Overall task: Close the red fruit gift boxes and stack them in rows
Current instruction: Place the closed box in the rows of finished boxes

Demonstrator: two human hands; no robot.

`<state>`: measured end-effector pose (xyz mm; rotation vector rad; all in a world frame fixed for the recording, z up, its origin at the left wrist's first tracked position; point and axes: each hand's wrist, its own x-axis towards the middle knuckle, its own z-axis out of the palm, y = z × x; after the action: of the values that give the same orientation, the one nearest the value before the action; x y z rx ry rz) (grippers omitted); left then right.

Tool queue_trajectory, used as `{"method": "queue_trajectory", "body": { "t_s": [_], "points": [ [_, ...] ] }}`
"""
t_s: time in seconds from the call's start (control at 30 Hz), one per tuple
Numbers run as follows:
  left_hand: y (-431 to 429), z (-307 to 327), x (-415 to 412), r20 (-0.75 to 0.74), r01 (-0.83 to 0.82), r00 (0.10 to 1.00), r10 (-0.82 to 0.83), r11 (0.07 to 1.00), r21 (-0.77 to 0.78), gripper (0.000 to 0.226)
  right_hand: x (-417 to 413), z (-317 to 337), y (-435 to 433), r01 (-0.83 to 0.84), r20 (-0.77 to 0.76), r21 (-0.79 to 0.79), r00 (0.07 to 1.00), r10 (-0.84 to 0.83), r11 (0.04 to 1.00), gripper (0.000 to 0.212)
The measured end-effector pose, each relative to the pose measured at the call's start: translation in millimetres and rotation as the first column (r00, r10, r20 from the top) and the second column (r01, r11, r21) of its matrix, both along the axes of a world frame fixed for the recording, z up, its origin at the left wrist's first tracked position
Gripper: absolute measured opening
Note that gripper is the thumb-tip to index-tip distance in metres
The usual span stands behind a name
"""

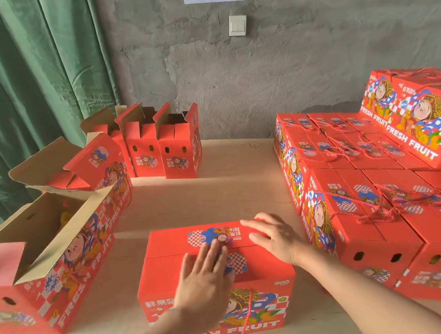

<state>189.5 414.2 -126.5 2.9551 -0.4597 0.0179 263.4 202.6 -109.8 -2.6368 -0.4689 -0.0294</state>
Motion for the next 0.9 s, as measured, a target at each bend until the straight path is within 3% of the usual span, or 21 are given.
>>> {"method": "queue_trajectory", "body": {
  "t_s": [0.13,0.27,0.4,0.5,0.57,0.63,0.7,0.73,0.77,0.8,0.83,0.87,0.9],
  "points": [
    [-17,-4,-5,0.117,-0.04,0.992,0.042,0.999,-0.018,0.056,-16,-1,-2,0.111,0.079,-0.095,0.991,-0.103,0.989,0.042],
    [-2,-2,18,0.127,0.074,0.989,-0.075,0.997,0.013,0.051,-49,-6,-1,0.324,0.141,-0.219,0.944,-0.299,0.92,0.049],
    [3,-5,39,0.081,0.049,0.996,-0.049,0.999,0.003,0.064,-79,3,-3,0.334,0.034,-0.356,0.938,-0.345,0.873,0.06],
    [-7,-11,39,-0.045,-0.237,0.971,0.233,0.937,-0.257,0.058,-106,6,-1,0.307,-0.031,-0.389,0.938,-0.345,0.869,0.07],
    [-15,-14,28,-0.239,-0.454,0.891,0.386,0.732,-0.508,0.065,-121,6,4,0.32,-0.01,-0.411,0.935,-0.355,0.854,0.077],
    [-20,-19,14,-0.425,-0.581,0.812,0.4,0.495,-0.646,0.079,-130,4,5,0.329,-0.005,-0.321,0.937,-0.349,0.888,0.08],
    [-22,-26,-2,-0.493,-0.631,0.768,0.41,0.351,-0.692,0.068,-139,2,-1,0.347,-0.003,-0.031,0.938,-0.347,0.938,0.074],
    [-23,-29,-11,-0.492,-0.638,0.756,0.432,0.319,-0.7,0.058,-142,-2,-6,0.375,-0.038,0.177,0.926,-0.375,0.91,0.067],
    [-22,-31,-18,-0.494,-0.64,0.749,0.442,0.289,-0.712,0.054,-144,-7,-11,0.448,-0.149,0.378,0.893,-0.424,0.81,0.06],
    [-22,-32,-26,-0.523,-0.654,0.736,0.429,0.253,-0.713,0.054,-144,-12,-16,0.553,-0.326,0.537,0.832,-0.448,0.636,0.054],
    [-21,-31,-33,-0.595,-0.693,0.708,0.379,0.216,-0.688,0.056,-144,-20,-20,0.659,-0.512,0.595,0.752,-0.415,0.46,0.046],
    [-21,-30,-38,-0.682,-0.742,0.666,0.302,0.176,-0.646,0.058,-142,-29,-25,0.74,-0.654,0.566,0.672,-0.349,0.364,0.04],
    [-22,-29,-42,-0.751,-0.782,0.622,0.22,0.139,-0.607,0.061,-141,-36,-28,0.781,-0.736,0.52,0.615,-0.283,0.347,0.038]
  ]
}}
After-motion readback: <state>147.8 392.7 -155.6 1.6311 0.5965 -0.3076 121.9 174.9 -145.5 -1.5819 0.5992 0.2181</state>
